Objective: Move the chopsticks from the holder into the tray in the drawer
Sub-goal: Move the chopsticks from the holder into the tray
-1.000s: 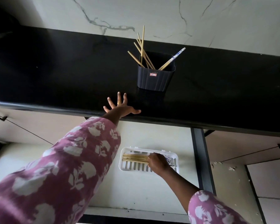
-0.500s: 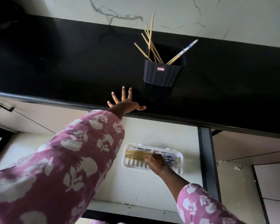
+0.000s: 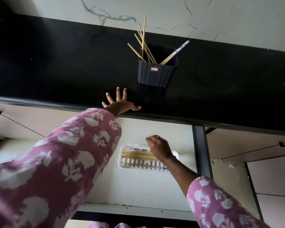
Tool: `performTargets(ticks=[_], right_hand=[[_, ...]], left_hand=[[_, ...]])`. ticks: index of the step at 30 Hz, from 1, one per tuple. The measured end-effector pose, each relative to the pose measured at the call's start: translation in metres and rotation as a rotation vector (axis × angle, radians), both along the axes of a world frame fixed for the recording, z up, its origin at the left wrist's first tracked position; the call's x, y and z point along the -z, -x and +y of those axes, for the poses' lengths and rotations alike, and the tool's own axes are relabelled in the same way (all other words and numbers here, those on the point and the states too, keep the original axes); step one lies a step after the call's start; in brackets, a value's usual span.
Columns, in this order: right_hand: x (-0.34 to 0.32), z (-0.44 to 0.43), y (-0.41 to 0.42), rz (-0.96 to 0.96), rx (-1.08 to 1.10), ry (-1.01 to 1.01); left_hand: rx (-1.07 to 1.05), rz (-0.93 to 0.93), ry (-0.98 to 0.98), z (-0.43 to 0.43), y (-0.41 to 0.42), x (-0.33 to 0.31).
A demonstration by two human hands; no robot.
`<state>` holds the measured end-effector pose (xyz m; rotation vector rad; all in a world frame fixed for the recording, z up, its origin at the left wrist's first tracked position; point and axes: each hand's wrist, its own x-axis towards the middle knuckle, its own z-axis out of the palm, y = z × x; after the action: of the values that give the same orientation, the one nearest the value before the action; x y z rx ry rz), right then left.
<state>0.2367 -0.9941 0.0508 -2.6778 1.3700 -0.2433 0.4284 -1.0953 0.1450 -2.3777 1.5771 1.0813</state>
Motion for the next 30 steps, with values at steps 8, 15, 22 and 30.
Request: performTargets(ticks=[8, 15, 22, 30], right_hand=[[-0.076, -0.091, 0.019, -0.309, 0.212, 0.465], [-0.123, -0.157, 0.021, -0.461, 0.375, 0.567], [-0.178, -0.210, 0.013, -0.706, 0.685, 0.284], [-0.184, -0.278, 0.015, -0.829, 0.974, -0.035]], left_hand=[[-0.005, 0.016, 0.011, 0.004, 0.000, -0.001], [-0.001, 0.021, -0.007, 0.000, -0.001, 0.000], [0.009, 0.023, -0.018, -0.002, -0.001, -0.002], [-0.001, 0.033, -0.019, -0.003, -0.002, -0.001]])
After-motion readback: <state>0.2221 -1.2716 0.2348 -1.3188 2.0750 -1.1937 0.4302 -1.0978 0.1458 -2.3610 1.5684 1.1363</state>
